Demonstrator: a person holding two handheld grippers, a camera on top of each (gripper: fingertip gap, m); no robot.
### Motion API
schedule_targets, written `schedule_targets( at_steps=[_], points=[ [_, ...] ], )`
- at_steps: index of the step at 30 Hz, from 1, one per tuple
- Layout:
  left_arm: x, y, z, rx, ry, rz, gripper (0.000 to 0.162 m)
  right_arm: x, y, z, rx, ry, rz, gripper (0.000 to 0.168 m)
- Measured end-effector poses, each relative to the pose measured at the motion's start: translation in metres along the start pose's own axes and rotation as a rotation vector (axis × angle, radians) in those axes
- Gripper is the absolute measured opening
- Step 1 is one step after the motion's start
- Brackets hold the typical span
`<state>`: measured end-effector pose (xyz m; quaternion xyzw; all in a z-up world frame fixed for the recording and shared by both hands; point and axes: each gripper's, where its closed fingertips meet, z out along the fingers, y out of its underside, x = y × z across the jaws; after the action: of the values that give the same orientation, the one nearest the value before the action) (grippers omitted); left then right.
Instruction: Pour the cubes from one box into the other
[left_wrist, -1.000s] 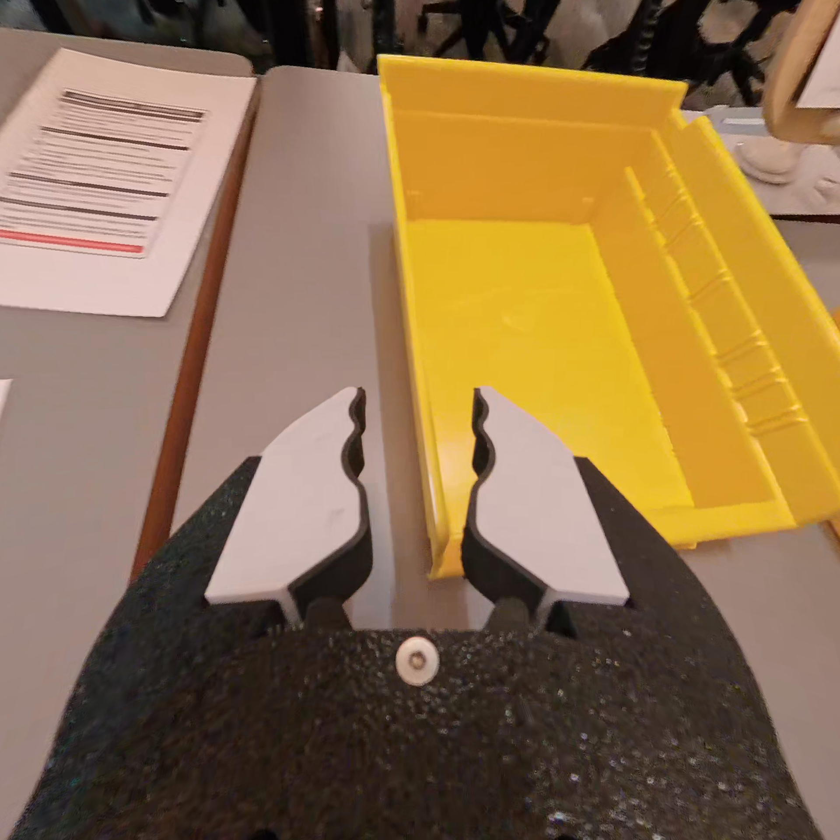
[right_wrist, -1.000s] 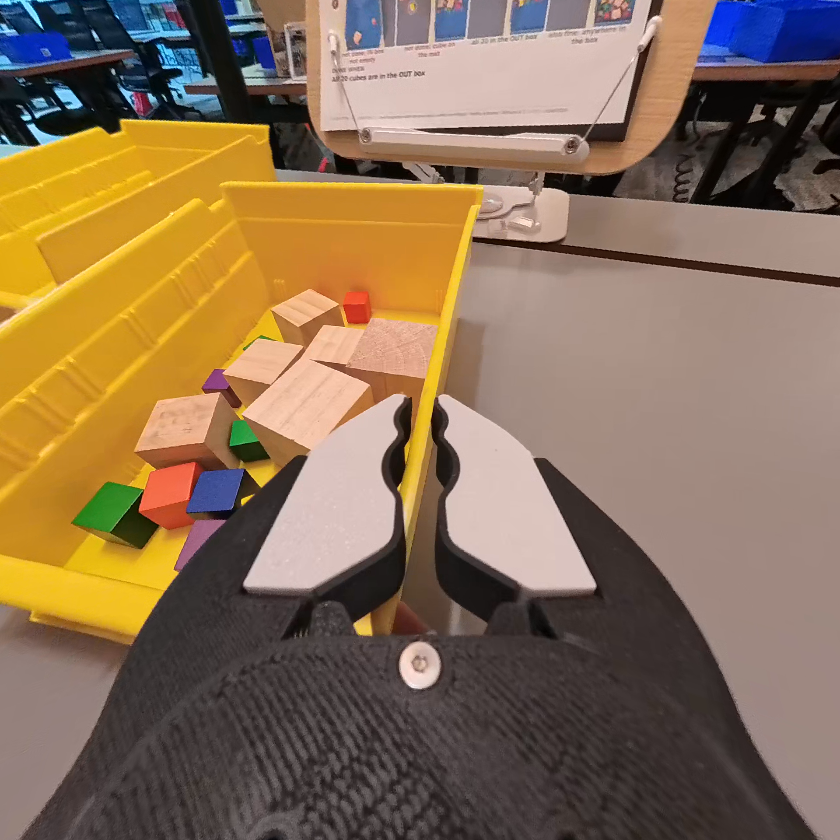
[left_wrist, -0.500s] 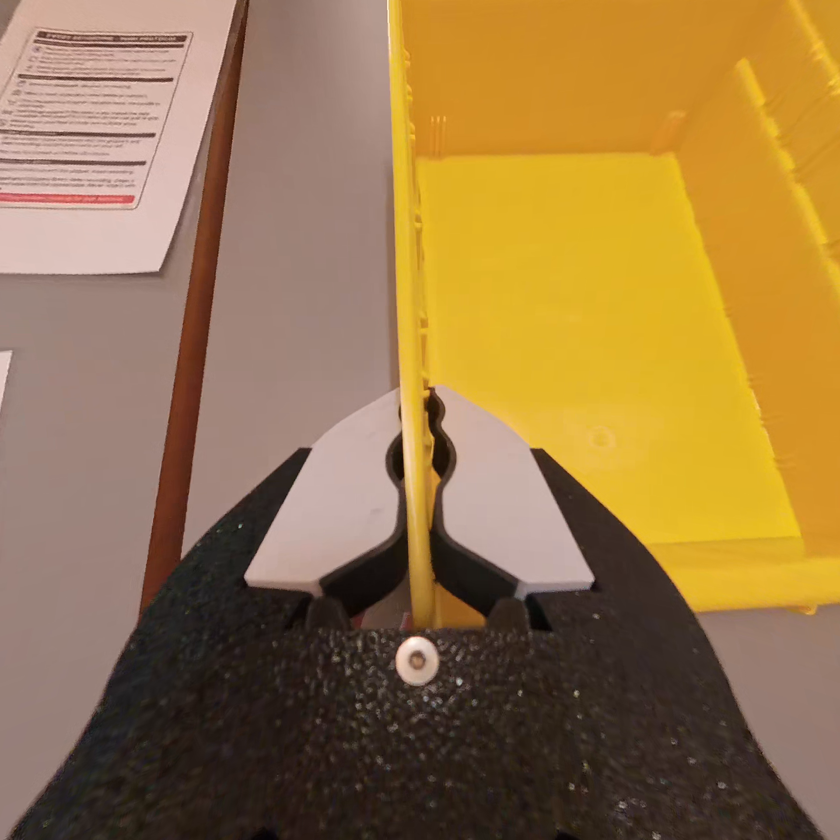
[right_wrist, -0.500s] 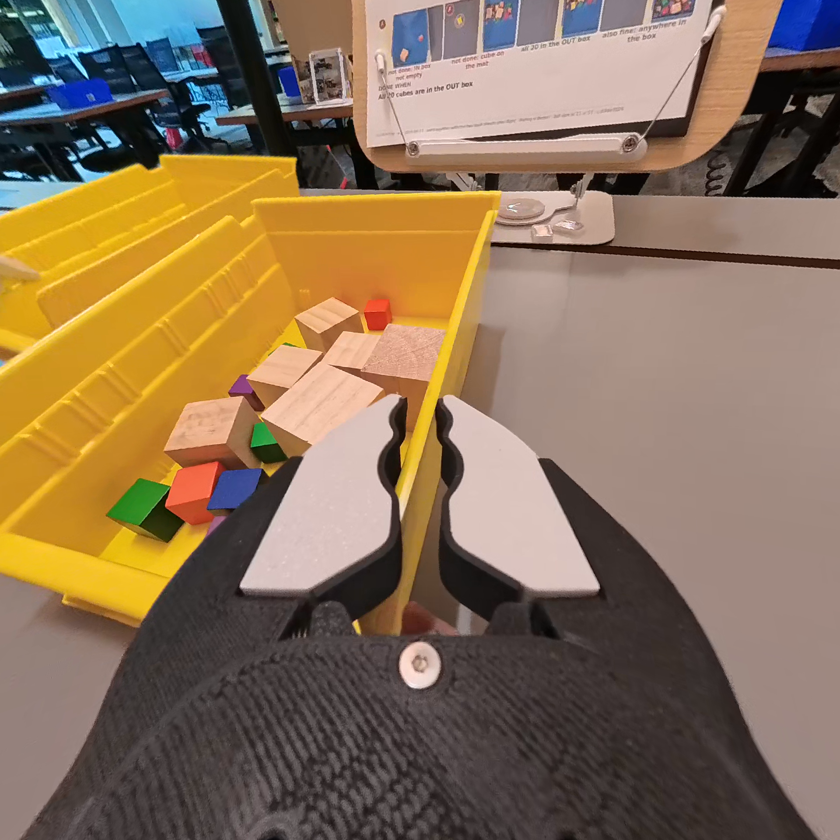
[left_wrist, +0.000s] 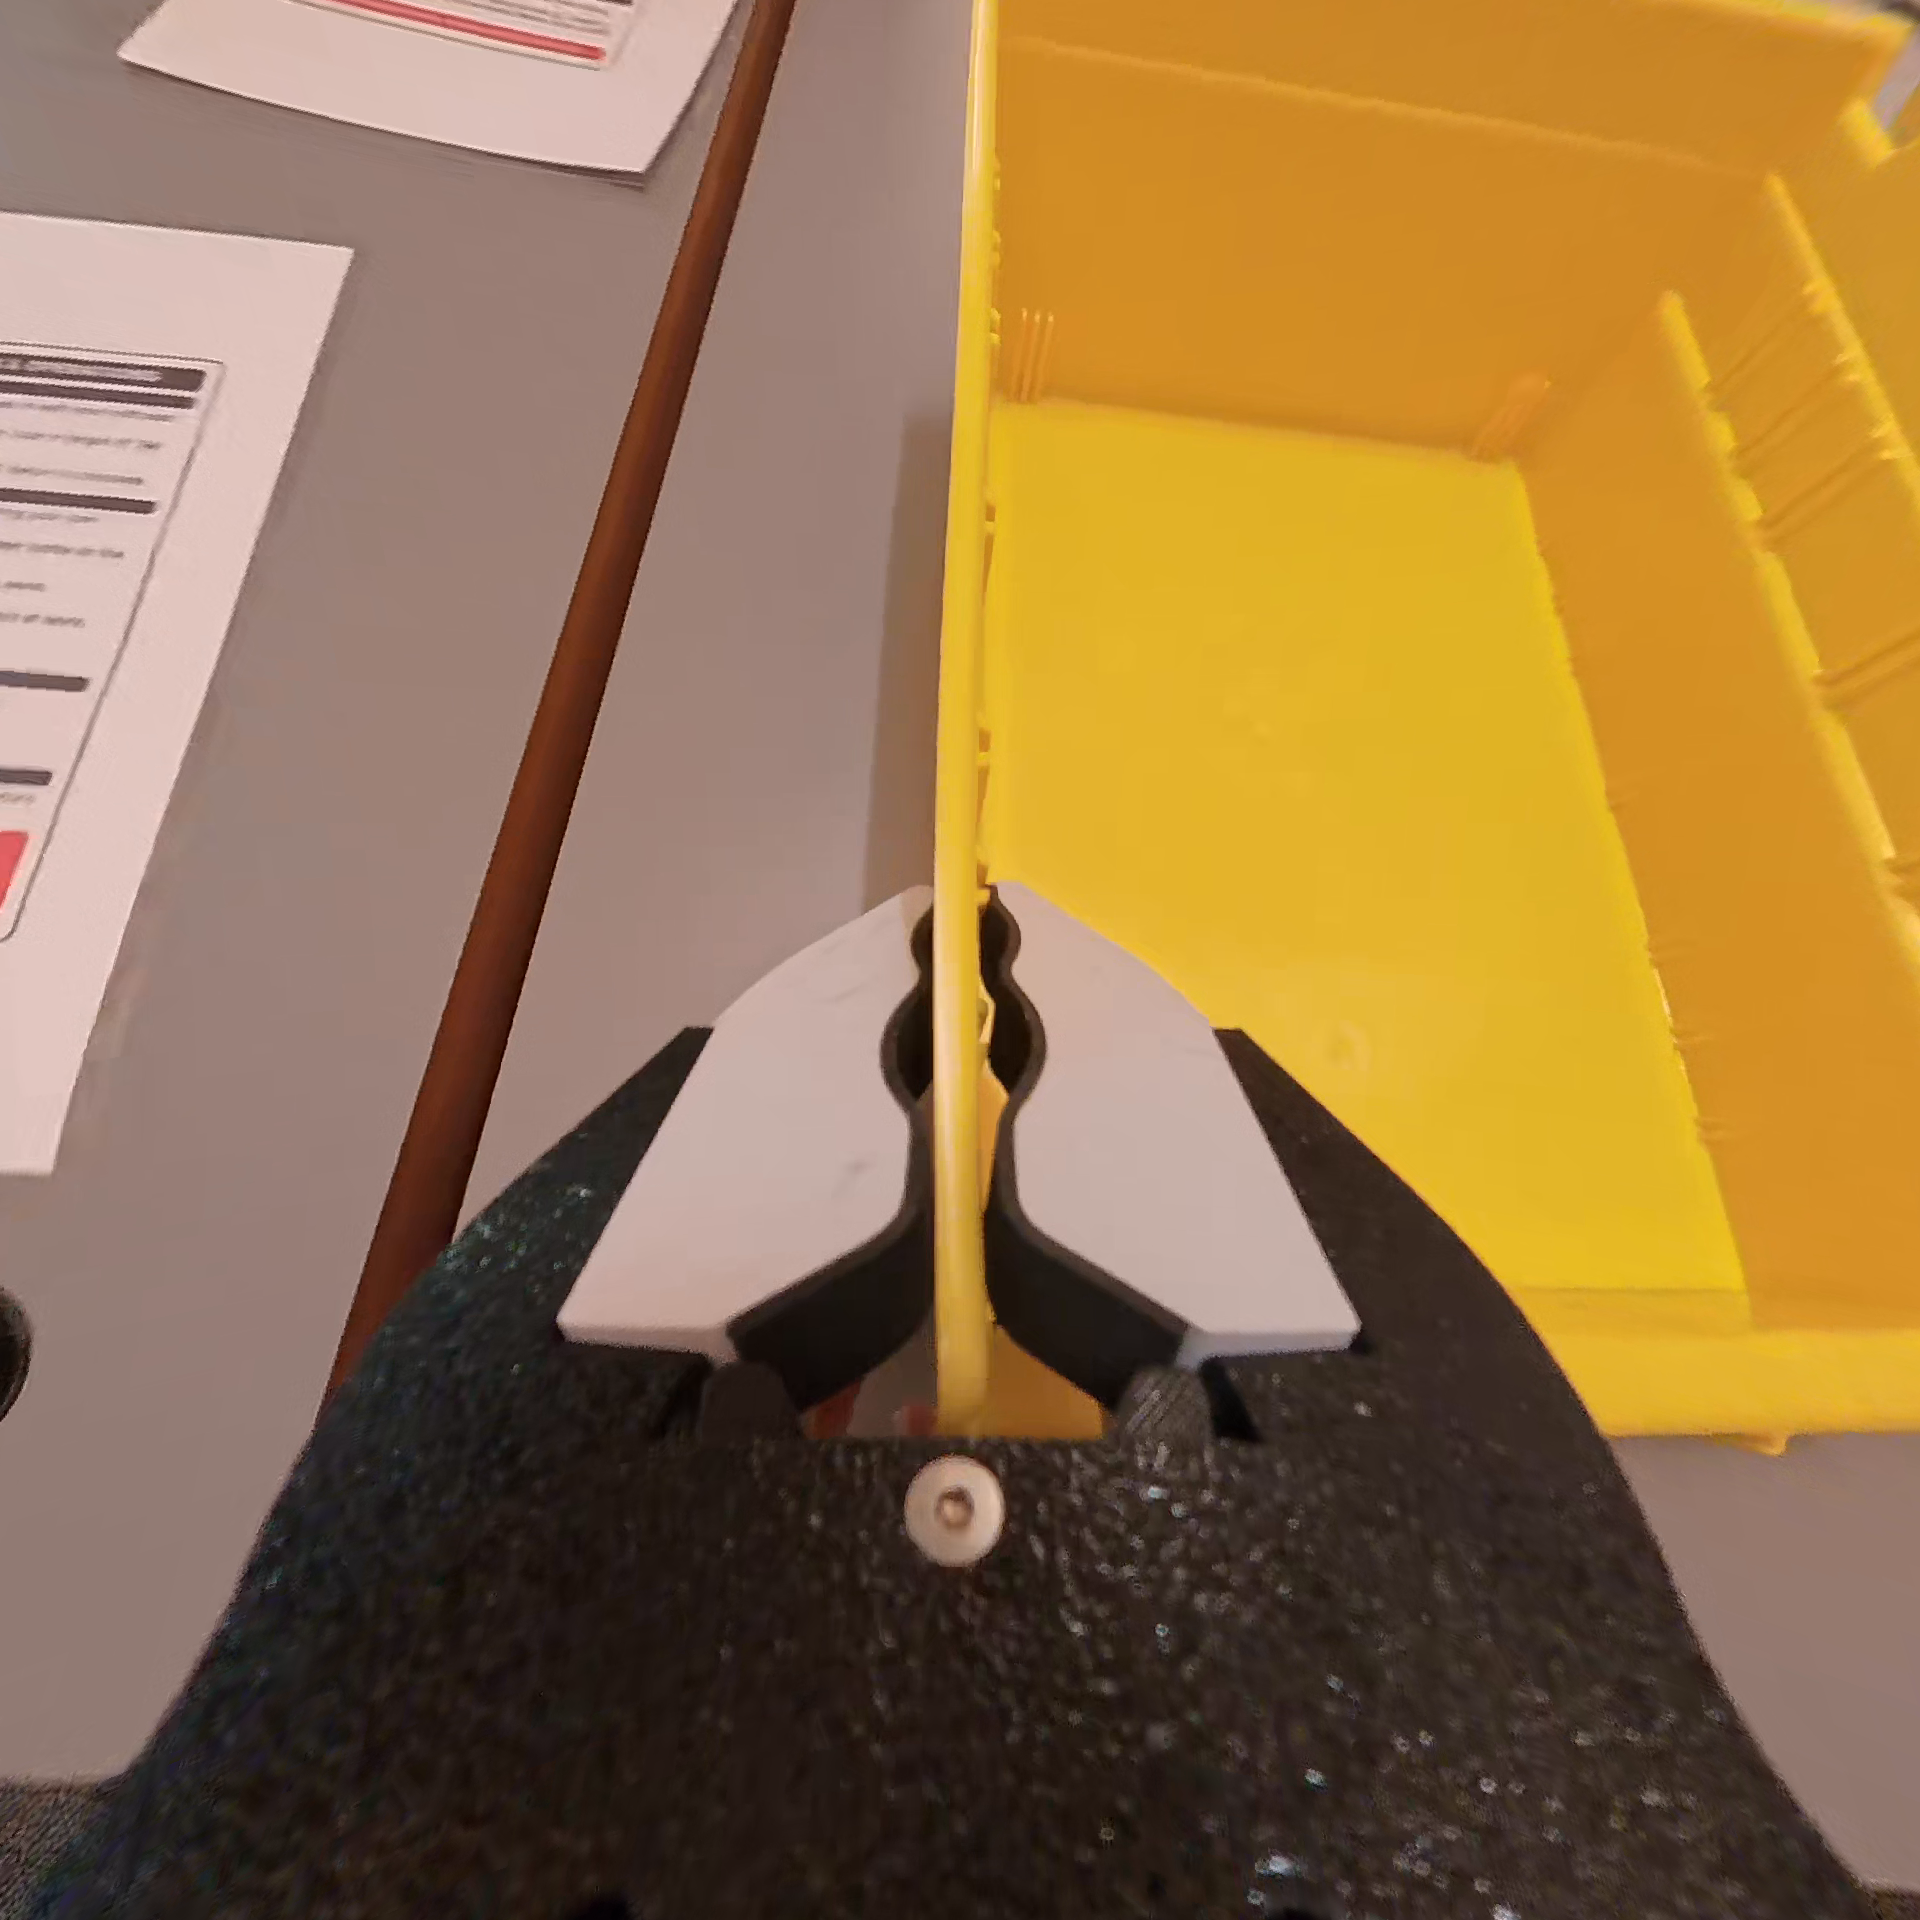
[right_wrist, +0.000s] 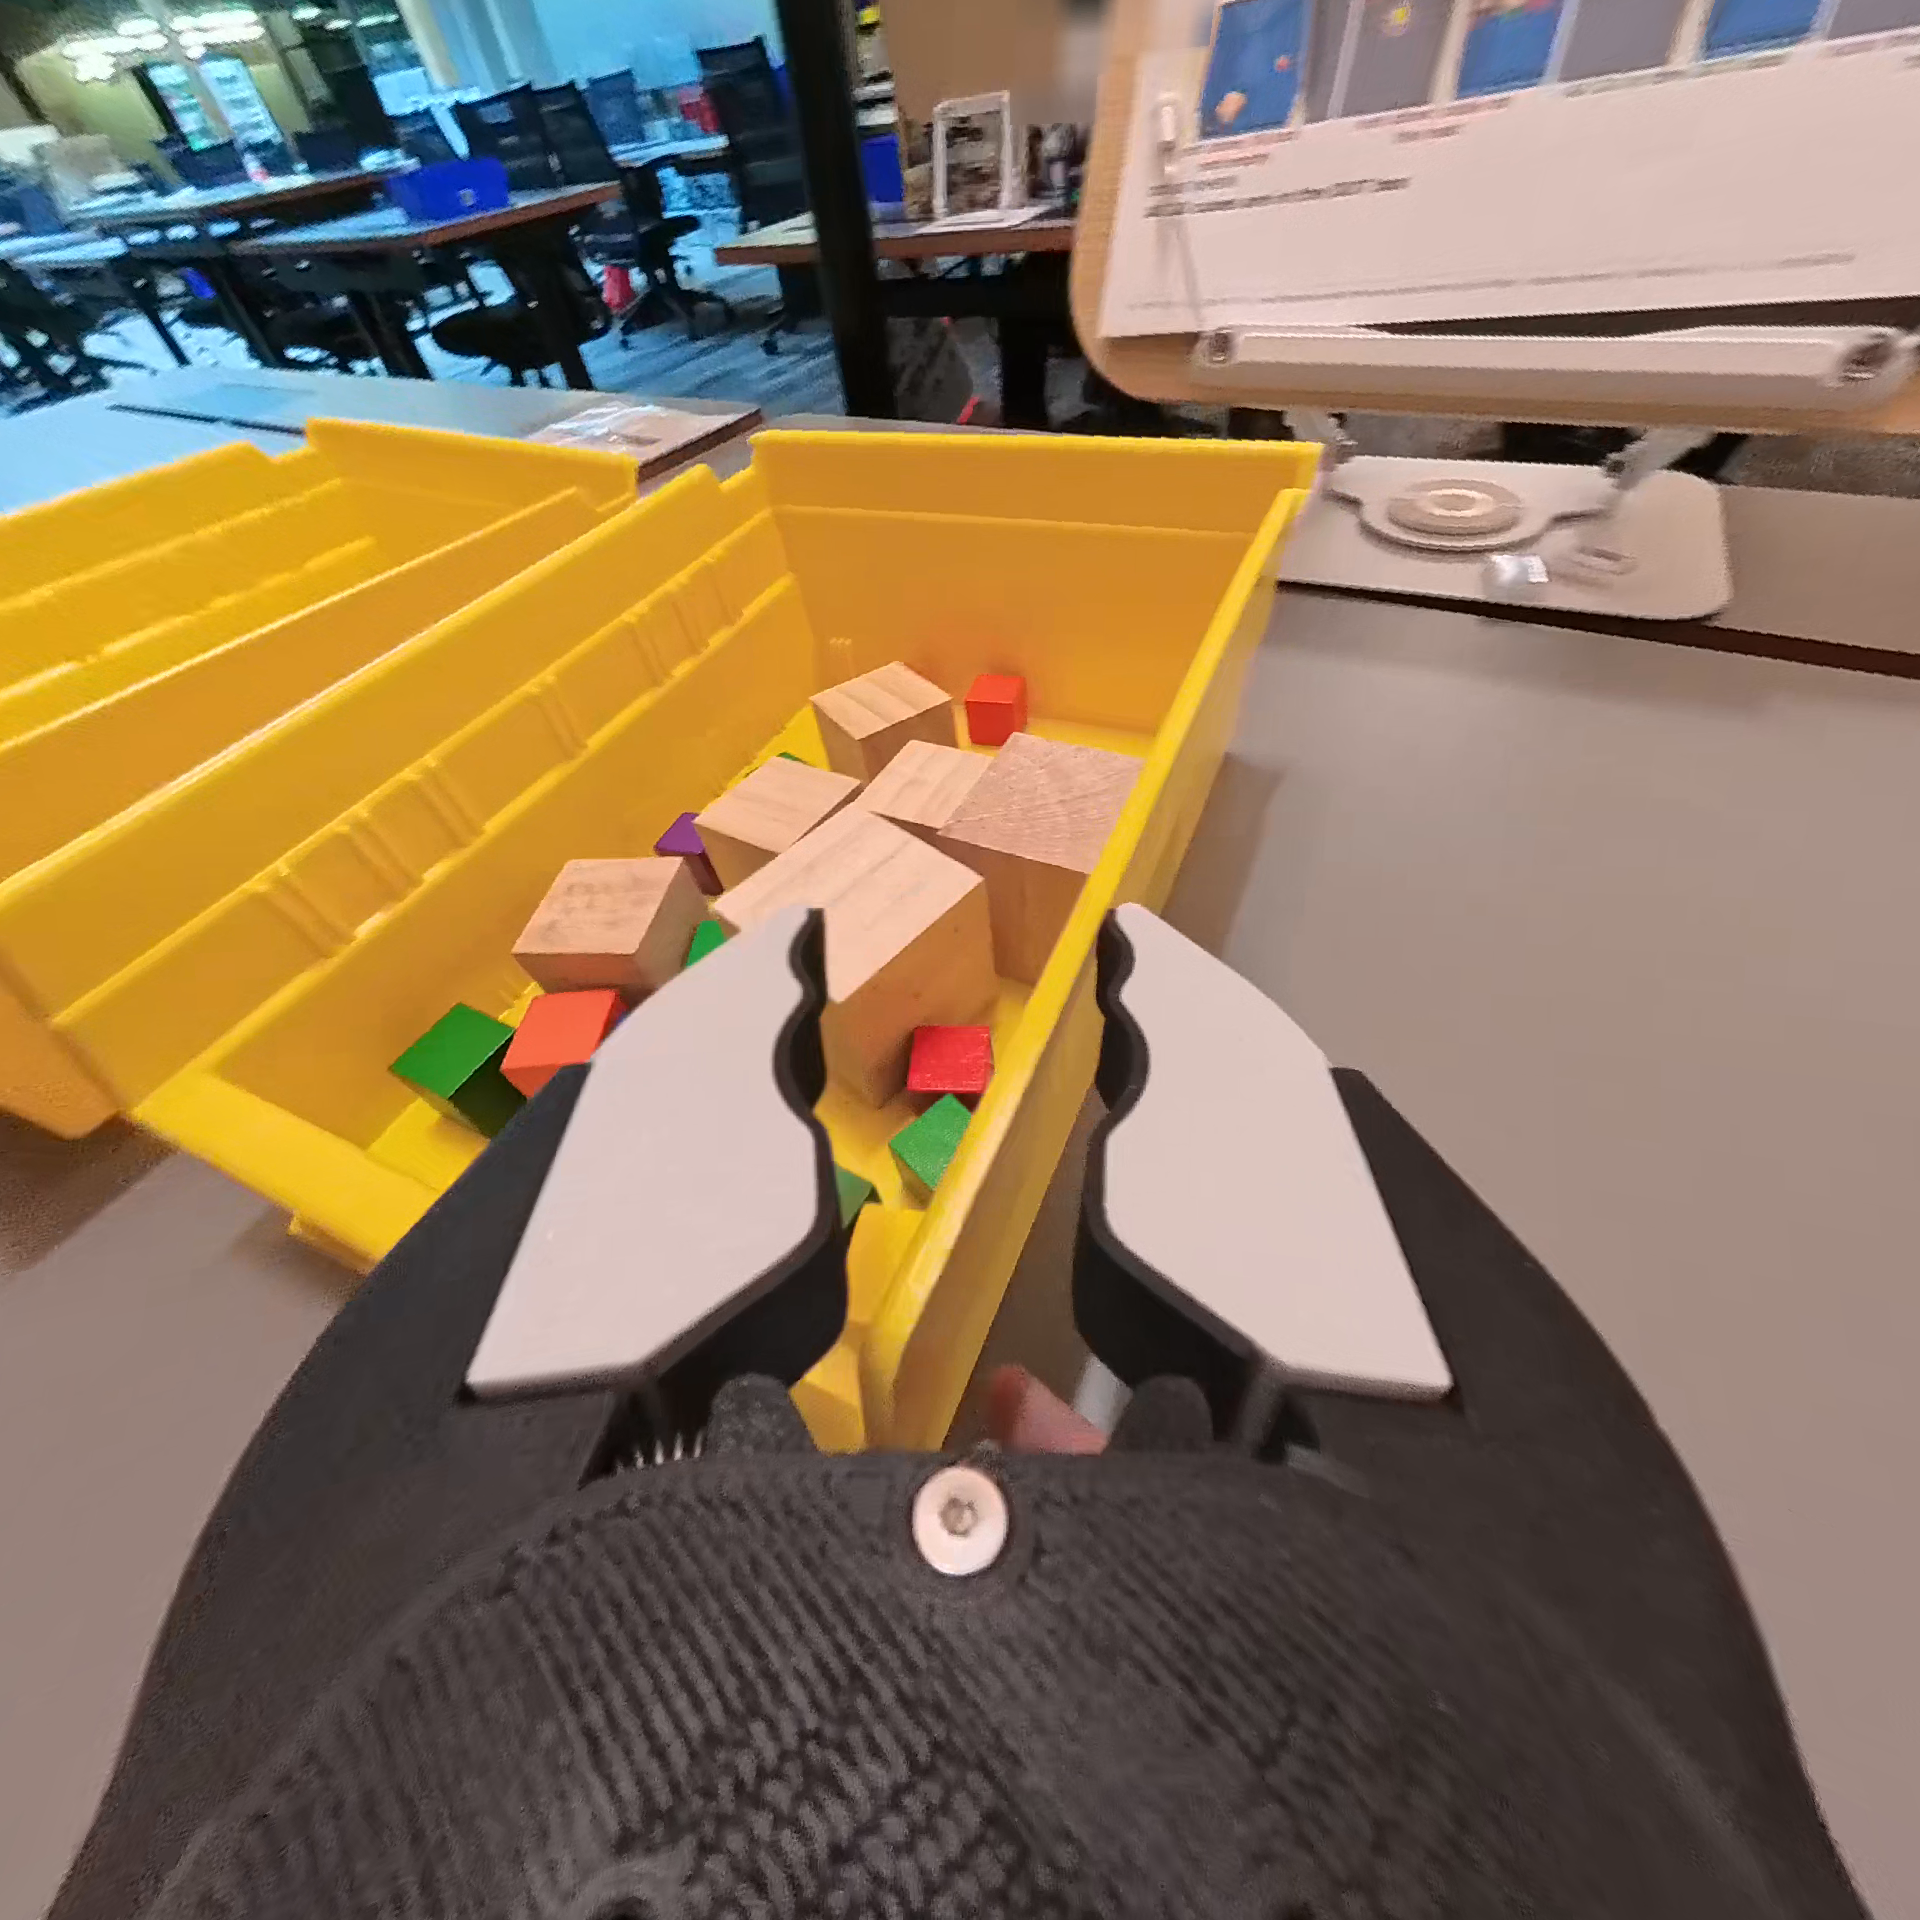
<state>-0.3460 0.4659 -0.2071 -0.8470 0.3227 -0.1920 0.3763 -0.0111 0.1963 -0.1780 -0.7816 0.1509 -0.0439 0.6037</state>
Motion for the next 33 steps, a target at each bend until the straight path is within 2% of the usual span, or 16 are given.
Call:
schedule_targets(
  at_steps=[3, 7, 10, 12, 17, 19, 22, 24, 25, 26, 29, 31, 33],
  points=[
    [-0.004, -0.003, -0.023, 0.006, -0.054, -0.003, 0.004, -0.009, -0.002, -0.001, -0.021, -0.049, -0.026, 0.063],
    [-0.003, -0.029, -0.058, 0.078, -0.142, 0.035, 0.004, 0.001, -0.032, -0.023, 0.054, -0.064, -0.021, 0.067],
    [0.021, -0.057, -0.083, 0.157, -0.138, 0.060, 0.004, 0.011, -0.061, -0.041, 0.081, -0.096, 0.039, 0.081],
    [0.048, -0.080, -0.093, 0.223, -0.122, 0.074, 0.003, 0.008, -0.085, -0.049, 0.107, -0.145, 0.097, 0.084],
    [0.150, -0.131, -0.090, 0.363, -0.004, 0.116, 0.003, -0.014, -0.149, -0.054, 0.187, -0.270, 0.173, 0.079],
    [0.195, -0.140, -0.077, 0.374, 0.070, 0.152, 0.003, -0.016, -0.165, -0.051, 0.207, -0.273, 0.162, 0.076],
    [0.254, -0.147, -0.058, 0.391, 0.108, 0.228, 0.003, -0.004, -0.175, -0.049, 0.212, -0.291, 0.144, 0.061],
    [0.276, -0.152, -0.052, 0.424, 0.111, 0.207, 0.003, 0.045, -0.171, -0.042, 0.188, -0.112, 0.186, 0.050],
    [0.285, -0.154, -0.051, 0.438, 0.088, 0.229, 0.003, 0.060, -0.169, -0.042, 0.177, -0.091, 0.189, 0.057],
    [0.295, -0.156, -0.050, 0.453, 0.068, 0.251, 0.003, 0.071, -0.165, -0.043, 0.157, -0.071, 0.212, 0.048],
    [0.322, -0.161, -0.045, 0.481, 0.052, 0.286, 0.003, 0.083, -0.171, -0.056, 0.231, -0.123, 0.280, 0.023],
    [0.333, -0.165, -0.043, 0.503, 0.037, 0.297, 0.003, 0.095, -0.173, -0.061, 0.270, -0.121, 0.343, 0.028],
    [0.339, -0.168, -0.042, 0.521, 0.019, 0.320, 0.003, 0.101, -0.171, -0.064, 0.256, -0.168, 0.432, 0.022]
  ],
)
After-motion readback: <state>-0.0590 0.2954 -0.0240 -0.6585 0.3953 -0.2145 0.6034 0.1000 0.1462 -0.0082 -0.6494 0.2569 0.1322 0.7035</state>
